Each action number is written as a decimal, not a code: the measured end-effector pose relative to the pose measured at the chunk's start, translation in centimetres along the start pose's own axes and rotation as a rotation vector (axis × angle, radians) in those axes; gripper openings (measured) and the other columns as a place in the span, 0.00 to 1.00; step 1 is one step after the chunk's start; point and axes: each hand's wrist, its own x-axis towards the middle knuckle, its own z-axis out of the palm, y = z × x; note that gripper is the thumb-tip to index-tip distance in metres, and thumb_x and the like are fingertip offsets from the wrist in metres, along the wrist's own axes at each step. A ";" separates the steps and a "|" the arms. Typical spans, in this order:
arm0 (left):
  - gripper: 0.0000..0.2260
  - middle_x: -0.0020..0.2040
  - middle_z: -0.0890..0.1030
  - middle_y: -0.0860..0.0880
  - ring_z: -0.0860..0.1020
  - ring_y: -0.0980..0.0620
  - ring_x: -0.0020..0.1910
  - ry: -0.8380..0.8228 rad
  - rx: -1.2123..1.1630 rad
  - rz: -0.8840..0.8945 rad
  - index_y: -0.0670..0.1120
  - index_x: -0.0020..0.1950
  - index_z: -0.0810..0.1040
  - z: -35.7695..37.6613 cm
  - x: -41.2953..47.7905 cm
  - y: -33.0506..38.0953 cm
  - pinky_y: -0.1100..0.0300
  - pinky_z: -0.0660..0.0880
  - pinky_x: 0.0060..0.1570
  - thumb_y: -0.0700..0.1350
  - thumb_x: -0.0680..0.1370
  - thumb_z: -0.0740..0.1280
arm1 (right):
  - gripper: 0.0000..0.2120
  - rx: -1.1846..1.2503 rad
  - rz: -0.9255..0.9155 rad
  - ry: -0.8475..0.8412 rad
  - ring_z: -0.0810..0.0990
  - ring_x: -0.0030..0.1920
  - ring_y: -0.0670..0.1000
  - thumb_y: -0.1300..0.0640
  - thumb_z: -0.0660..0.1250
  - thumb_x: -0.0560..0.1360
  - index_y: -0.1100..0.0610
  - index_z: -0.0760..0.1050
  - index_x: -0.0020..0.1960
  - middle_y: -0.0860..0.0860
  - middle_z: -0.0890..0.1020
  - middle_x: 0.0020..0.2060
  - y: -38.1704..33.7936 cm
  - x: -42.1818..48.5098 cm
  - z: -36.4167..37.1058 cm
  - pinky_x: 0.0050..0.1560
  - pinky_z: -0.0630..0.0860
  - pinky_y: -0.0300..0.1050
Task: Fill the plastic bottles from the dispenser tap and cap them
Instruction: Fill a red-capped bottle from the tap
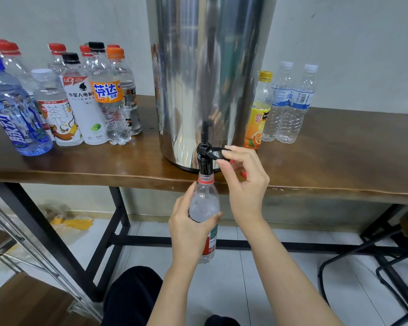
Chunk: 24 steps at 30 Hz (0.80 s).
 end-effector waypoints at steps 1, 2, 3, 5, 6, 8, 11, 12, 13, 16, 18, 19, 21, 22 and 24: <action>0.37 0.58 0.72 0.67 0.68 0.78 0.58 -0.002 0.002 0.001 0.58 0.71 0.69 0.0 0.0 0.0 0.83 0.65 0.50 0.42 0.66 0.81 | 0.07 0.001 0.000 -0.002 0.80 0.46 0.50 0.56 0.71 0.75 0.59 0.82 0.50 0.45 0.80 0.51 0.0 0.0 0.0 0.47 0.73 0.34; 0.37 0.58 0.72 0.66 0.68 0.78 0.58 -0.003 0.005 0.003 0.58 0.71 0.69 0.0 0.0 0.0 0.83 0.66 0.50 0.42 0.67 0.81 | 0.07 0.004 0.001 -0.004 0.80 0.46 0.50 0.56 0.71 0.75 0.59 0.82 0.50 0.45 0.80 0.51 0.0 0.0 0.0 0.47 0.73 0.34; 0.37 0.59 0.72 0.65 0.69 0.77 0.58 -0.003 0.007 0.004 0.57 0.71 0.70 0.0 0.0 0.0 0.82 0.66 0.50 0.43 0.66 0.81 | 0.07 0.007 0.002 -0.006 0.80 0.46 0.50 0.56 0.71 0.75 0.59 0.82 0.50 0.45 0.80 0.51 0.0 0.1 0.0 0.47 0.73 0.34; 0.37 0.60 0.73 0.63 0.69 0.75 0.59 -0.001 0.012 0.005 0.56 0.72 0.70 0.0 0.0 0.0 0.80 0.66 0.52 0.43 0.66 0.81 | 0.08 0.002 -0.004 -0.011 0.80 0.46 0.49 0.54 0.70 0.76 0.59 0.82 0.50 0.46 0.80 0.51 0.0 0.1 0.0 0.47 0.73 0.35; 0.37 0.60 0.73 0.63 0.69 0.75 0.59 0.000 0.013 0.006 0.56 0.72 0.70 0.0 0.0 0.0 0.80 0.67 0.52 0.43 0.66 0.81 | 0.09 -0.003 -0.008 -0.013 0.80 0.47 0.49 0.53 0.70 0.76 0.59 0.82 0.50 0.46 0.80 0.51 0.0 0.1 0.0 0.47 0.73 0.35; 0.37 0.59 0.73 0.65 0.69 0.76 0.59 0.000 0.007 0.008 0.57 0.72 0.70 0.0 0.1 0.0 0.80 0.67 0.51 0.42 0.66 0.81 | 0.10 -0.008 -0.010 -0.013 0.81 0.47 0.50 0.52 0.70 0.76 0.60 0.82 0.49 0.46 0.80 0.51 -0.1 0.2 -0.1 0.47 0.74 0.35; 0.37 0.59 0.73 0.67 0.71 0.74 0.59 -0.001 -0.005 0.005 0.57 0.71 0.70 -0.1 0.1 0.0 0.77 0.69 0.53 0.42 0.66 0.81 | 0.10 -0.023 -0.019 -0.026 0.81 0.47 0.50 0.53 0.70 0.76 0.60 0.82 0.49 0.46 0.80 0.51 0.0 0.3 -0.2 0.46 0.74 0.35; 0.37 0.59 0.73 0.66 0.71 0.72 0.59 0.000 -0.008 0.005 0.57 0.72 0.70 -0.1 0.1 -0.1 0.75 0.69 0.54 0.42 0.66 0.81 | 0.10 -0.029 -0.025 -0.035 0.81 0.48 0.50 0.53 0.70 0.76 0.60 0.82 0.49 0.46 0.80 0.51 0.0 0.4 -0.3 0.47 0.73 0.35; 0.37 0.59 0.73 0.66 0.72 0.71 0.59 -0.001 -0.010 0.005 0.56 0.72 0.71 -0.1 0.1 -0.1 0.74 0.69 0.55 0.42 0.66 0.81 | 0.11 -0.033 -0.031 -0.047 0.81 0.48 0.50 0.52 0.70 0.76 0.60 0.82 0.49 0.44 0.79 0.51 0.0 0.5 -0.4 0.47 0.73 0.35; 0.37 0.59 0.73 0.66 0.73 0.68 0.59 0.000 -0.013 0.004 0.58 0.71 0.70 -0.1 0.1 -0.1 0.73 0.70 0.55 0.43 0.66 0.81 | 0.11 -0.049 -0.051 -0.097 0.80 0.48 0.51 0.51 0.70 0.76 0.59 0.82 0.50 0.42 0.78 0.51 0.1 0.8 -0.9 0.47 0.75 0.40; 0.37 0.59 0.74 0.65 0.73 0.69 0.59 -0.002 -0.020 0.000 0.59 0.71 0.70 -0.2 0.2 -0.2 0.74 0.70 0.54 0.42 0.66 0.81 | 0.10 -0.069 -0.060 -0.142 0.80 0.50 0.51 0.53 0.71 0.75 0.59 0.82 0.51 0.45 0.79 0.52 0.3 1.0 -1.3 0.48 0.78 0.48; 0.37 0.59 0.74 0.65 0.73 0.70 0.59 -0.004 -0.022 -0.001 0.59 0.71 0.70 -0.2 0.2 -0.2 0.74 0.70 0.54 0.42 0.66 0.81 | 0.10 -0.081 -0.065 -0.167 0.79 0.51 0.52 0.54 0.72 0.75 0.58 0.82 0.51 0.47 0.80 0.52 0.4 1.1 -1.5 0.48 0.79 0.51; 0.37 0.59 0.74 0.65 0.72 0.72 0.59 -0.007 -0.025 -0.007 0.58 0.72 0.70 -0.2 0.2 -0.3 0.74 0.70 0.54 0.42 0.66 0.81 | 0.09 -0.105 -0.086 -0.206 0.78 0.54 0.51 0.55 0.72 0.75 0.58 0.82 0.52 0.48 0.80 0.53 0.5 1.4 -1.8 0.49 0.79 0.54; 0.37 0.58 0.74 0.65 0.72 0.73 0.58 -0.008 -0.024 -0.009 0.58 0.72 0.70 -0.2 0.2 -0.3 0.74 0.70 0.53 0.42 0.66 0.81 | 0.08 -0.115 -0.102 -0.218 0.77 0.54 0.50 0.55 0.72 0.75 0.58 0.82 0.52 0.47 0.80 0.54 0.5 1.5 -2.0 0.50 0.78 0.54; 0.37 0.58 0.74 0.65 0.72 0.73 0.58 -0.012 -0.023 -0.004 0.57 0.72 0.71 -0.2 0.2 -0.2 0.76 0.70 0.53 0.41 0.66 0.81 | 0.07 -0.127 -0.123 -0.232 0.76 0.55 0.49 0.56 0.70 0.76 0.57 0.82 0.52 0.45 0.79 0.56 0.3 1.7 -2.1 0.50 0.79 0.52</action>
